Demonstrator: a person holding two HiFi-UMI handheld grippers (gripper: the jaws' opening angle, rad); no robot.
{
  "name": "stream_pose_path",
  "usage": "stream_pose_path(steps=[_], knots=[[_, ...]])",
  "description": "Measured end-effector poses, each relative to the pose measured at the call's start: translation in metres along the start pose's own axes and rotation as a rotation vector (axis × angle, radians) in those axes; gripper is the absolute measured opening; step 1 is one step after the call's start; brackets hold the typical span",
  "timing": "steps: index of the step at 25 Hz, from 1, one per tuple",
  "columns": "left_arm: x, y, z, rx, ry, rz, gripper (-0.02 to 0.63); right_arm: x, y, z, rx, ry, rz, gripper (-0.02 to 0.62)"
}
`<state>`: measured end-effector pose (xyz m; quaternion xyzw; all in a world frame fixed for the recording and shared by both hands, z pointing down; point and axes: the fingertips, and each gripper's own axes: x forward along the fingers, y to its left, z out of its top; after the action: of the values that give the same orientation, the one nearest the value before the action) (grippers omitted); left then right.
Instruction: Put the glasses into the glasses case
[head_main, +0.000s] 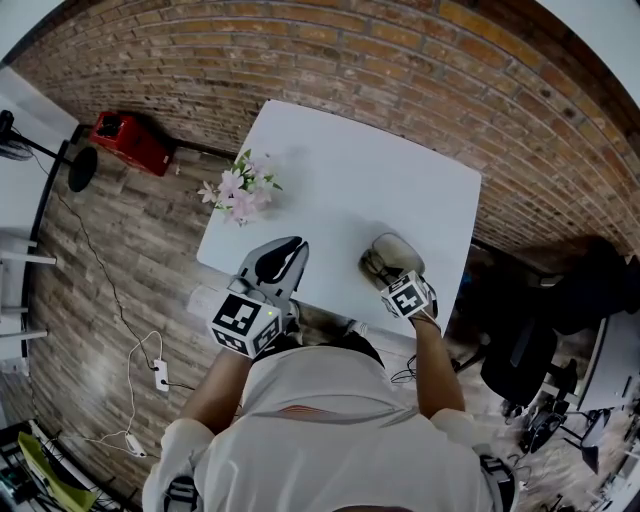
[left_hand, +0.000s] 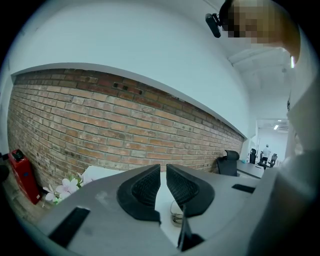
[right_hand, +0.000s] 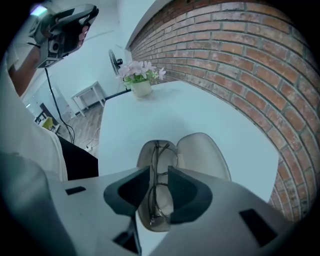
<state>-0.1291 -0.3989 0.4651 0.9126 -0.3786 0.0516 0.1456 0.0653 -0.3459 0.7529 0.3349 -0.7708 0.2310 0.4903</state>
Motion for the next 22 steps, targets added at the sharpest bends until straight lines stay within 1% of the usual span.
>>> stream_pose_path(steps=[7, 9, 10, 11, 16, 18, 22], knots=[[0.007, -0.003, 0.004, 0.006, -0.009, -0.020, 0.044, -0.007, -0.008, 0.003, -0.008, -0.018, -0.029, 0.163], [0.008, -0.004, 0.005, 0.009, -0.013, -0.024, 0.044, -0.017, -0.010, 0.011, -0.005, -0.048, -0.041, 0.146], [0.009, -0.005, 0.006, 0.010, -0.016, -0.026, 0.044, -0.025, -0.011, 0.019, 0.004, -0.079, -0.047, 0.124], [0.010, -0.005, 0.007, 0.011, -0.019, -0.028, 0.044, -0.033, -0.012, 0.027, 0.017, -0.119, -0.051, 0.117], [0.012, -0.011, 0.012, 0.015, -0.032, -0.045, 0.044, -0.085, -0.020, 0.065, 0.091, -0.310, -0.084, 0.098], [0.014, -0.014, 0.014, 0.017, -0.041, -0.055, 0.044, -0.113, -0.025, 0.082, 0.095, -0.387, -0.117, 0.096], [0.018, -0.023, 0.021, 0.023, -0.061, -0.077, 0.044, -0.174, -0.032, 0.112, 0.090, -0.544, -0.197, 0.071]])
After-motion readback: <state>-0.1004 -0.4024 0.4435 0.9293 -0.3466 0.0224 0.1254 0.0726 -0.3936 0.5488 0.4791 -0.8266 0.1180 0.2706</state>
